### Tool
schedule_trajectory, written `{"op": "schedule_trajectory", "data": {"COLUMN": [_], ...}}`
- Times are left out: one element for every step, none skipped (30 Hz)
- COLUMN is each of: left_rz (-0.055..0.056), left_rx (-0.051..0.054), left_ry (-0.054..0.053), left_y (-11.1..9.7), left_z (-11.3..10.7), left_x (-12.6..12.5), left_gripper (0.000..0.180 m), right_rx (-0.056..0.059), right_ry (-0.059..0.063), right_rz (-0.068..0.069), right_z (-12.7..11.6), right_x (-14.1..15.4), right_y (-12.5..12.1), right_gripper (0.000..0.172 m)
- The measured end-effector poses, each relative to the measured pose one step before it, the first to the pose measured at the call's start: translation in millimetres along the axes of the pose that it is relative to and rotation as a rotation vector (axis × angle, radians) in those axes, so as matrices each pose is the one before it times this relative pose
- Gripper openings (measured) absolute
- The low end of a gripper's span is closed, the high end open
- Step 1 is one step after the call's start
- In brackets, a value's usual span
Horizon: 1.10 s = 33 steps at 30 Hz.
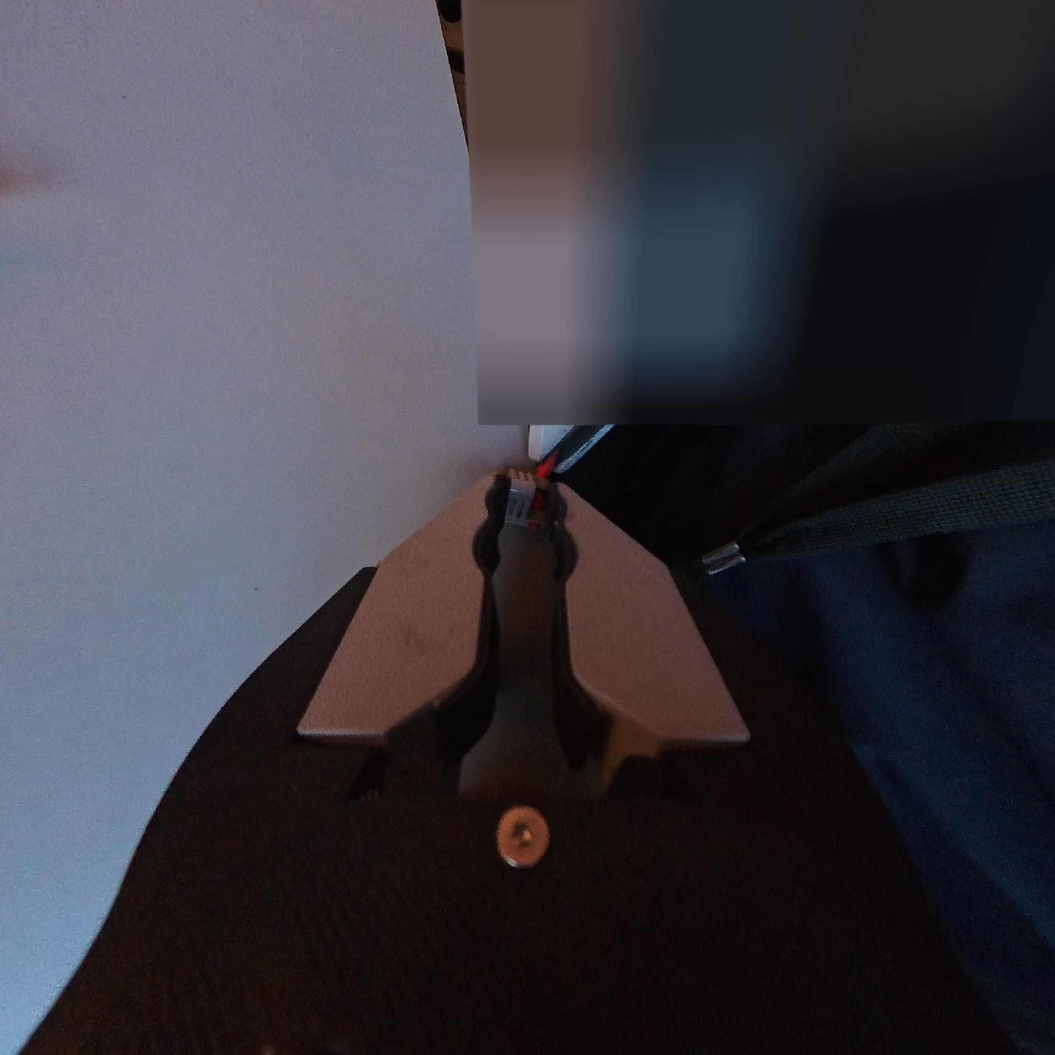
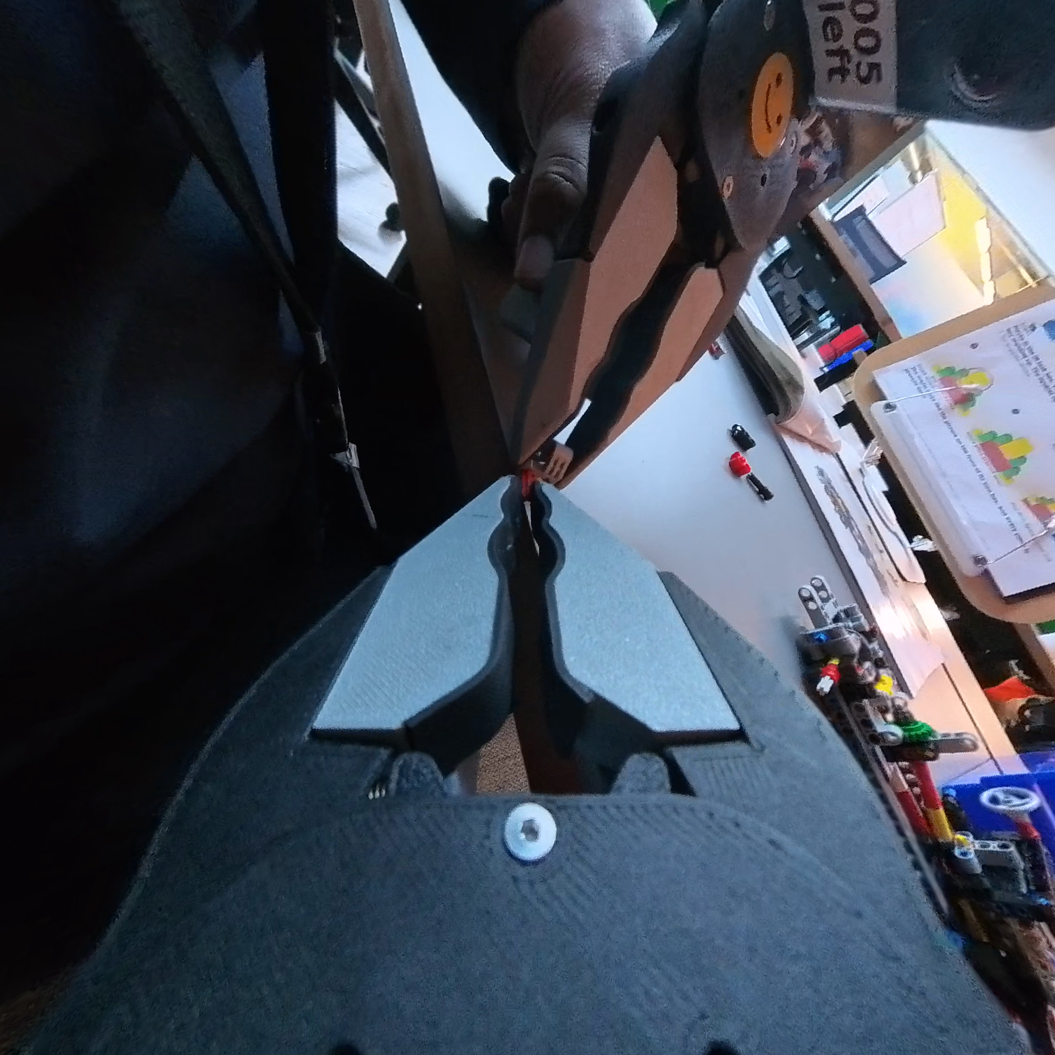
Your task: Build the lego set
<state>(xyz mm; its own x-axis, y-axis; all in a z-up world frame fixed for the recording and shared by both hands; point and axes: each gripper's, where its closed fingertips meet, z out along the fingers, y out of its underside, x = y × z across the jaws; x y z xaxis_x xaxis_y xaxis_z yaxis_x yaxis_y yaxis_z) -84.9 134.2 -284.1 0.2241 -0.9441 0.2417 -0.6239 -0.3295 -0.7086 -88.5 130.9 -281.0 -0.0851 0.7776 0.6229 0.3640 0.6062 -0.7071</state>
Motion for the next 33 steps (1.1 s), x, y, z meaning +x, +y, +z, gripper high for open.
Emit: {"op": "schedule_trajectory", "data": {"left_rz": [-0.0083,-0.0067,-0.0046,-0.0012,0.0019,0.0048,0.0078,0.0098,0.0068,0.0012,-0.0008,0.001,-0.0007,-0.0015,0.0014,0.0014,-0.0001,0.0011,-0.0011,-0.0037,-0.0033,0.0001,0.0033,0.0045,0.0029,0.0005,0.0008,0.002,0.0047,0.0049,0.0012,-0.0024,0.0009], "left_rx": [0.0021,0.002,0.0009,0.0,-0.0006,-0.0005,-0.0003,-0.0001,0.0,-0.0002,-0.0002,-0.0005,-0.0007,-0.0004,-0.0004,-0.0003,-0.0005,-0.0005,-0.0007,-0.0006,-0.0005,-0.0005,-0.0007,-0.0004,-0.0005,-0.0002,-0.0003,-0.0005,-0.0005,-0.0003,-0.0002,0.0,-0.0002], "left_ry": [-0.0037,-0.0049,-0.0042,-0.0027,-0.0024,-0.0032,-0.0054,-0.0071,-0.0057,-0.001,0.0008,-0.0002,0.0017,0.0017,-0.001,-0.0012,-0.0004,-0.001,0.0012,0.0031,0.0026,0.0,-0.0031,-0.0043,-0.0033,-0.0013,-0.0014,-0.0028,-0.0055,-0.0054,-0.0015,0.0011,-0.0016], "left_y": [0.06,0.08,0.1,0.16,0.12,0.12,0.19,0.04,0.09,-0.04,0.06,0.03,0.13,0.03,0.05,0.01,0.03,0.0,0.09,0.14,0.13,0.11,0.16,0.05,0.12,0.05,0.09,0.11,0.15,0.07,0.03,0.01,0.08], "left_z": [0.06,-0.02,0.05,-0.08,-0.05,-0.05,0.03,-0.04,0.03,0.13,-0.08,0.04,0.03,0.05,-0.1,0.11,-0.1,-0.04,-0.11,-0.31,-0.16,-0.04,-0.07,-0.05,-0.05,-0.16,-0.17,-0.26,-0.15,-0.07,0.04,-0.12,-0.02], "left_x": [0.05,-0.03,-0.03,-0.04,0.05,0.15,0.14,0.11,0.08,0.01,0.04,0.02,0.17,0.04,-0.03,0.06,0.07,0.02,0.02,0.03,-0.07,0.09,-0.05,-0.07,-0.05,-0.13,-0.07,-0.14,-0.17,-0.06,-0.09,-0.1,-0.09], "left_gripper": [0.012,0.012,0.012,0.012,0.013,0.013,0.012,0.012,0.012,0.013,0.012,0.012,0.012,0.012,0.012,0.012,0.012,0.012,0.012,0.012,0.012,0.012,0.012,0.012,0.012,0.012,0.012,0.012,0.012,0.012,0.012,0.012,0.012], "right_rx": [0.009,0.0082,0.0065,0.0027,0.0008,-0.0002,-0.0026,-0.0027,-0.0033,-0.0002,0.0018,0.001,0.0018,0.002,0.0013,-0.0007,-0.0013,-0.0007,-0.0007,-0.0016,-0.0016,-0.0002,-0.0012,-0.0024,-0.0032,-0.0028,-0.0032,-0.0021,-0.0029,-0.0013,0.0013,-0.0009,-0.0009], "right_ry": [0.0005,-0.003,-0.0031,-0.0008,0.0025,0.0064,0.0076,0.0052,-0.0044,-0.009,-0.0089,-0.0052,-0.0006,0.0017,0.0011,-0.0009,-0.0023,-0.0021,0.0,0.0017,-0.0004,-0.0019,-0.0008,0.0004,-0.0005,-0.0006,-0.0009,0.0001,-0.0022,-0.0021,0.0006,-0.0003,-0.0012], "right_rz": [-0.0111,-0.0037,0.0029,0.002,-0.0054,-0.0112,-0.0159,-0.0123,0.001,0.0133,0.0139,0.008,0.0,-0.0014,0.0,0.0024,0.0041,0.0025,-0.0004,-0.003,0.0005,0.0031,0.0013,-0.001,-0.0005,-0.0006,0.0008,0.001,0.0035,0.0051,0.0003,0.0006,0.0023], "right_z": [0.11,0.14,0.05,0.16,0.14,0.14,0.19,0.16,0.12,0.05,0.03,0.02,-0.02,0.06,0.16,0.0,0.21,0.13,0.21,0.43,0.38,0.2,0.13,0.14,0.15,0.28,0.31,0.29,0.21,0.21,0.17,0.15,0.09], "right_x": [-0.4,-0.27,-0.11,-0.15,-0.16,-0.19,-0.33,-0.36,-0.36,-0.19,-0.22,-0.14,-0.1,-0.09,0.03,-0.01,-0.02,-0.04,-0.09,-0.07,-0.11,-0.1,-0.04,0.07,-0.01,-0.15,0.0,0.12,-0.02,0.01,0.0,0.07,0.03], "right_y": [0.14,0.24,0.16,0.14,0.18,0.53,0.73,0.53,0.61,0.17,0.06,0.06,-0.05,-0.06,-0.04,0.06,0.01,-0.17,-0.13,-0.22,-0.17,-0.17,-0.07,0.0,0.01,-0.07,-0.07,-0.19,-0.04,-0.25,-0.28,-0.13,-0.21], "right_gripper": [0.001,0.001,0.001,0.001,0.001,0.001,0.001,0.001,0.001,0.001,0.002,0.002,0.002,0.002,0.002,0.002,0.002,0.002,0.002,0.002,0.002,0.002,0.002,0.002,0.002,0.002,0.002,0.002,0.002,0.002,0.002,0.002,0.002]}}
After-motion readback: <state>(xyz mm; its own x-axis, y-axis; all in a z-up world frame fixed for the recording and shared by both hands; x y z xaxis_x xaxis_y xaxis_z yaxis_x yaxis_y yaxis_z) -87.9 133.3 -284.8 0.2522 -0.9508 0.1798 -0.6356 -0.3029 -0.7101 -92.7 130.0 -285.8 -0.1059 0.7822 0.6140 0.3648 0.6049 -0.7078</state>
